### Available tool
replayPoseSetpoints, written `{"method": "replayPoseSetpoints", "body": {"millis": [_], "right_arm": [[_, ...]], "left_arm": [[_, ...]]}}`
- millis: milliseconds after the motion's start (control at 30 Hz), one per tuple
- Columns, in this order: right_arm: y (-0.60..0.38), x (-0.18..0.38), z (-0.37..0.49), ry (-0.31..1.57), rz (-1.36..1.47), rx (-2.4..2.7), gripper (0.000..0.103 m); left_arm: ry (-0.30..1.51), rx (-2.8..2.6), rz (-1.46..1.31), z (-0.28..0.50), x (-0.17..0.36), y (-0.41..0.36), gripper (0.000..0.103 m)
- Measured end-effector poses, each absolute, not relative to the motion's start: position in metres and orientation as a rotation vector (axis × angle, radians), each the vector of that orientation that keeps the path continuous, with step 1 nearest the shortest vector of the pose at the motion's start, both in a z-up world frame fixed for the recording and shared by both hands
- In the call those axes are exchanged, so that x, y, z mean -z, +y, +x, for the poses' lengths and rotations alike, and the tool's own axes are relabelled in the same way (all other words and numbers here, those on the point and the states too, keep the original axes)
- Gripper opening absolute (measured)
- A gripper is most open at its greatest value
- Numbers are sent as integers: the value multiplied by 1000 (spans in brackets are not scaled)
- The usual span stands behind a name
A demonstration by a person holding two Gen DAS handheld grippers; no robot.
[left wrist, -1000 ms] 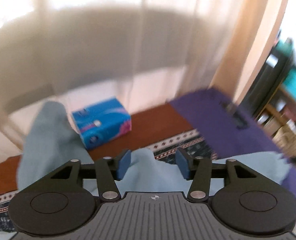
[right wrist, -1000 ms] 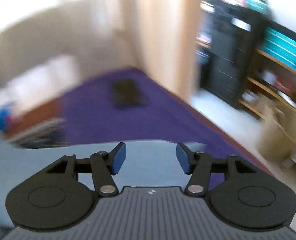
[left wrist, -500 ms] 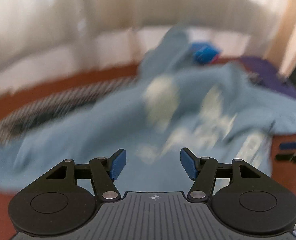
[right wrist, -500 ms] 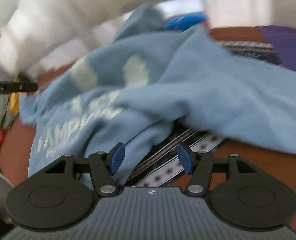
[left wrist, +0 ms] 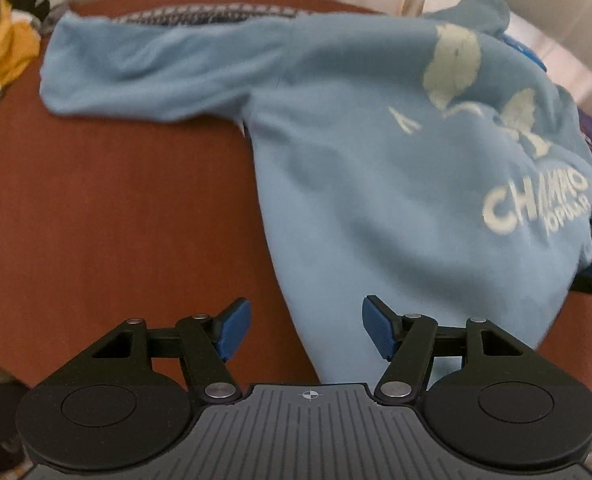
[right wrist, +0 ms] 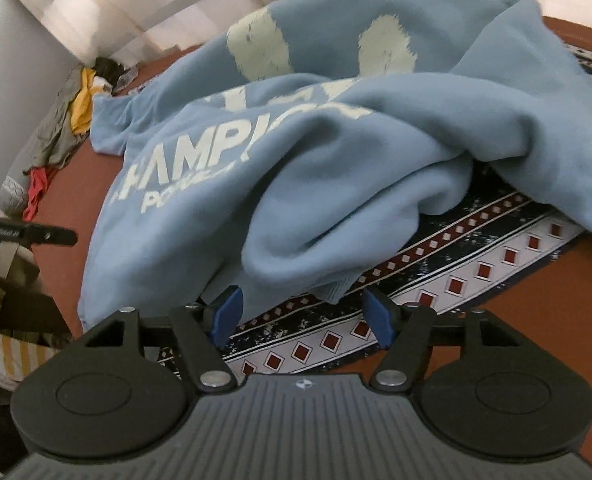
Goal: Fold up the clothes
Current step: 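Grasp the sweatshirt hem with the right gripper while the left gripper grasps the hem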
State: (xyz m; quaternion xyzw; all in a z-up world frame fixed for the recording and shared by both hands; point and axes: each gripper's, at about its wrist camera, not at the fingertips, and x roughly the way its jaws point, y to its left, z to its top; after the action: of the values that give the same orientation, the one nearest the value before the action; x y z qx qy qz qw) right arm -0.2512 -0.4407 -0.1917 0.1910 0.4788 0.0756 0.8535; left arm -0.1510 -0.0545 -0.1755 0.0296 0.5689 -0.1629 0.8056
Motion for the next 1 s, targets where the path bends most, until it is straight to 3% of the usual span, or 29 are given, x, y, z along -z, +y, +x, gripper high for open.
{"method": "replayPoseSetpoints", "body": {"millis": [267, 333, 367, 400, 467, 600, 1000], "right_arm": [[-425, 202, -238, 995, 404, -130, 70], [-423, 202, -238, 986, 414, -105, 64], [-423, 201, -238, 985, 426, -98, 54], [-422, 200, -239, 991, 450, -98, 29], [-421, 196, -240, 1000, 487, -94, 22], [-415, 171, -246, 983, 457, -63, 13], [-421, 63, -334, 934, 497, 65, 5]], "left_arm": [[1274, 409, 31, -156, 206, -65, 75], [1288, 442, -5, -155, 213, -64, 67], [1292, 455, -16, -155, 216, -64, 42], [1289, 462, -14, -155, 217, -64, 18], [1278, 480, -3, -155, 215, -62, 5], [1233, 536, -57, -151, 197, -46, 2], [1099, 674, -61, -130, 144, -5, 1]]}}
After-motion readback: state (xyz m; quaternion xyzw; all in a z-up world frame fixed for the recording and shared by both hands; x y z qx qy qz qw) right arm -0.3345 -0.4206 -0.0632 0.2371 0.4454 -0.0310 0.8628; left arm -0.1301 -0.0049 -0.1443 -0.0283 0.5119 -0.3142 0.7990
